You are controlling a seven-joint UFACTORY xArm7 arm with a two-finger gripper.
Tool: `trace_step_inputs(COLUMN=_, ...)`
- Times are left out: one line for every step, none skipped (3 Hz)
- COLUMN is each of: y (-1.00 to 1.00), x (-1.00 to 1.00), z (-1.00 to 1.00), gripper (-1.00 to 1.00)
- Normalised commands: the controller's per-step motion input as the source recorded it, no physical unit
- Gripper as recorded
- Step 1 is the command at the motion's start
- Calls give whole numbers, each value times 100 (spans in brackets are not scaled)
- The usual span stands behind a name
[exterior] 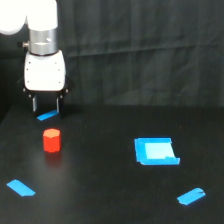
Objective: Pick up the red object from the table
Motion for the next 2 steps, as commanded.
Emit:
trace_step_inputs(y=-10, x=-5, z=3, gripper=98)
trace_step_inputs(y=-28, x=3, z=6, gripper=99)
